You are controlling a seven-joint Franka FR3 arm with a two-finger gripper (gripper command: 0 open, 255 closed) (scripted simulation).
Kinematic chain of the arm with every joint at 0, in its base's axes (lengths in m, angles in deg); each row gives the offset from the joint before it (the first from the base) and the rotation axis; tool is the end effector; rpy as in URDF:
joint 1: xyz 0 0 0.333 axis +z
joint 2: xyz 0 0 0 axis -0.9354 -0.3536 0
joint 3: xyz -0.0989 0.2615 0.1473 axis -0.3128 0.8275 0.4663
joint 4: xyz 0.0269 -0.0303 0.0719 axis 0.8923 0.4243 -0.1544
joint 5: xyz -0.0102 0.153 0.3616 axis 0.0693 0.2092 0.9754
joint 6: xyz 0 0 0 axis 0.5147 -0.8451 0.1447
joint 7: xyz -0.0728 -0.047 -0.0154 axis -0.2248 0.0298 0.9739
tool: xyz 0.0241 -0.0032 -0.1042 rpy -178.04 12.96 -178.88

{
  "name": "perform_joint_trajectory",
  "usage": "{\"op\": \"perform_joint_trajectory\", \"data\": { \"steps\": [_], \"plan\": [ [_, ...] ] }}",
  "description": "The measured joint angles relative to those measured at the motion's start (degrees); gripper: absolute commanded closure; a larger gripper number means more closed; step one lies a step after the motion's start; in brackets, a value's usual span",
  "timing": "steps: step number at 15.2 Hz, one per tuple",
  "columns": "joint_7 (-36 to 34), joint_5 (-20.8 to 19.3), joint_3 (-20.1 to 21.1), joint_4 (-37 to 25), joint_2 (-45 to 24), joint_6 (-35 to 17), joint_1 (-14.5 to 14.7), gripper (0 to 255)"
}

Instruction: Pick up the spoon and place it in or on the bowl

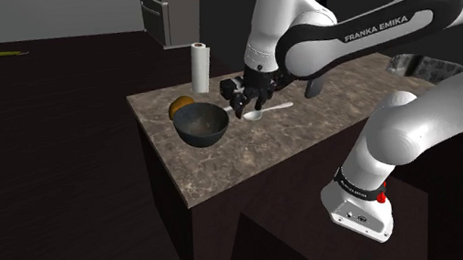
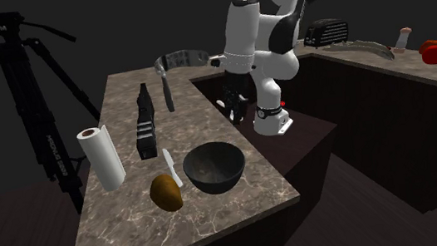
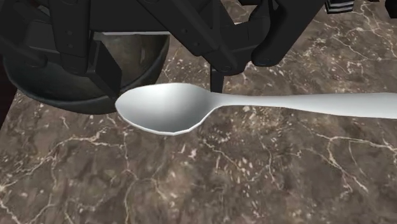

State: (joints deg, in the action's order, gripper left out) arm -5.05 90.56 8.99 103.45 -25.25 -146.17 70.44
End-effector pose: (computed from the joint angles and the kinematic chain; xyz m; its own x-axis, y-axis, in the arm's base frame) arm 0.3342 0.1194 0.4132 0.9175 -0.3658 0.1558 -0.3754 -0.9262 0.0360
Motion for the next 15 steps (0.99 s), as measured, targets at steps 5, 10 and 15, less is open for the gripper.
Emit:
{"op": "perform_joint_trajectory", "data": {
  "steps": [5,10,15],
  "plan": [
    [0.0,-0.2,-0.2,-3.2,0.3,3.5,-0.1,255],
    [-3.6,-2.5,3.2,-12.9,-10.9,2.1,-2.6,255],
    [-8.8,-7.1,7.2,-23.7,-23.1,1.5,-4.8,255]
  ]
}}
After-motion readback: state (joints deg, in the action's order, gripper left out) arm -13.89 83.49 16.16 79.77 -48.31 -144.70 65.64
